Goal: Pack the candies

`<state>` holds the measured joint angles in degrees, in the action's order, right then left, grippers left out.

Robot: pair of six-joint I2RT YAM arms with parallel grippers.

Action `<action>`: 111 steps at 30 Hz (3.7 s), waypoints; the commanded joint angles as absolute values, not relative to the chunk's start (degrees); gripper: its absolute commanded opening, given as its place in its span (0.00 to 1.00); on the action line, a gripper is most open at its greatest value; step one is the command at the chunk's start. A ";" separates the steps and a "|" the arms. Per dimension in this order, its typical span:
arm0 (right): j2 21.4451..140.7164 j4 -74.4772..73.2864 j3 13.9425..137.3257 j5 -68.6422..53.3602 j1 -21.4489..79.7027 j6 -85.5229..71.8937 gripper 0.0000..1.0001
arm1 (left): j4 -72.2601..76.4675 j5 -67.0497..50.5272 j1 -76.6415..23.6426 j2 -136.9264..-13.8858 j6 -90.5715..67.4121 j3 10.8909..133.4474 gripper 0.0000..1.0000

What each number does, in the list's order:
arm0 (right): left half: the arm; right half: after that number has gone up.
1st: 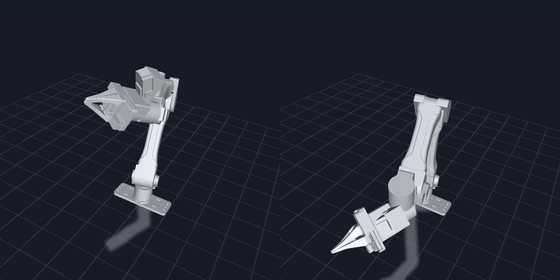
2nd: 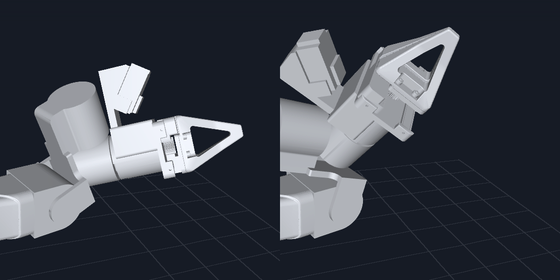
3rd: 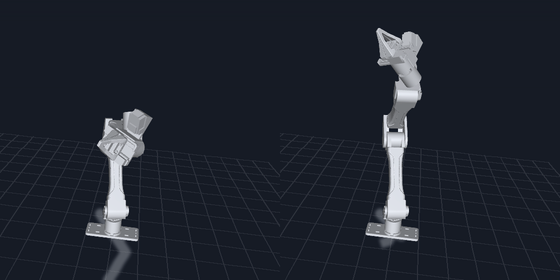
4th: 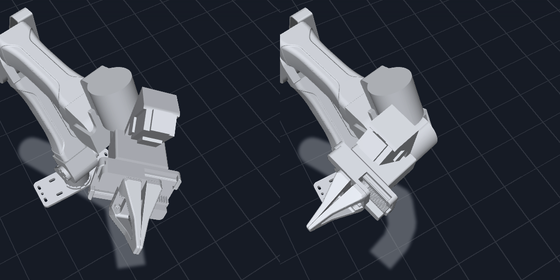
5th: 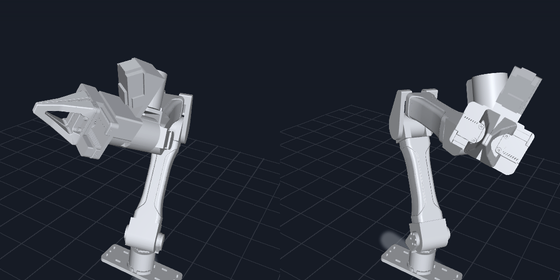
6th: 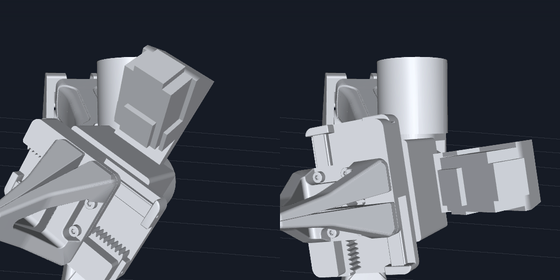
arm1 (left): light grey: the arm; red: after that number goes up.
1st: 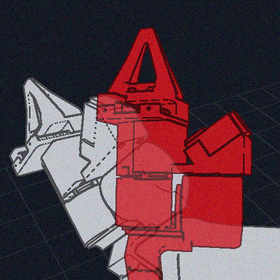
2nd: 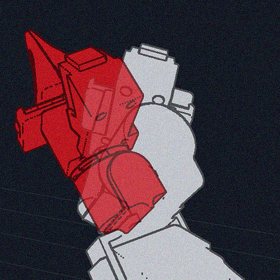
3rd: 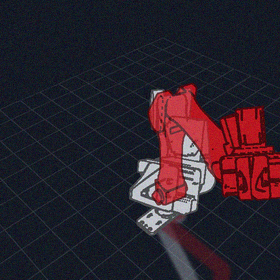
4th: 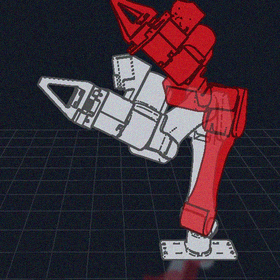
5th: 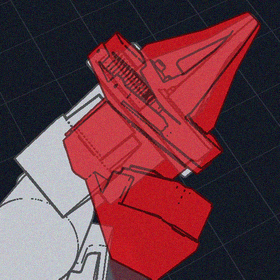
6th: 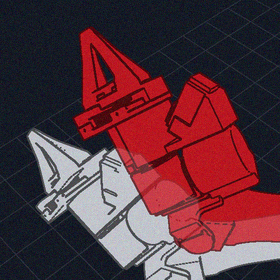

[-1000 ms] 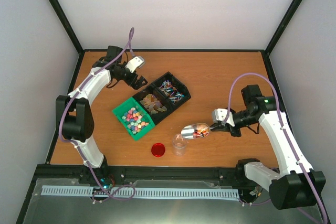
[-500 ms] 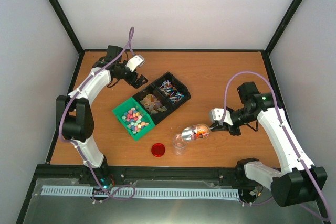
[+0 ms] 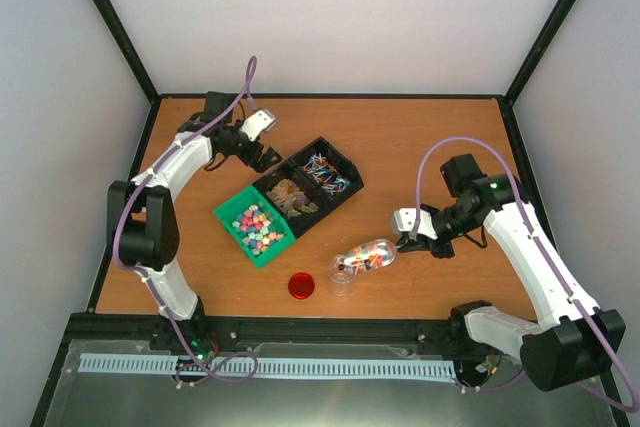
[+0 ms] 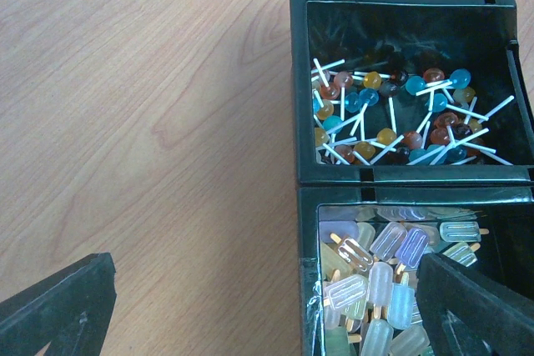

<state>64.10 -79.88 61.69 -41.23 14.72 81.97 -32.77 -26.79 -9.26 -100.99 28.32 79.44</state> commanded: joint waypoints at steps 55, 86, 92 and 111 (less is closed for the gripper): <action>89.54 -47.53 79.83 -23.99 19.20 27.36 0.03 | -39.59 -21.41 -5.28 -102.21 24.95 78.46 0.95; 92.85 -46.17 78.66 -30.22 32.32 28.03 0.03 | -40.82 -23.69 -5.27 -101.70 21.61 71.99 0.82; 96.43 -44.32 79.00 -30.24 33.81 25.44 0.03 | -39.22 -24.00 -5.68 -102.01 18.88 71.12 0.81; 102.61 -41.90 80.97 -23.43 28.36 22.71 0.03 | -39.21 -26.49 -9.56 -113.14 18.93 82.73 0.44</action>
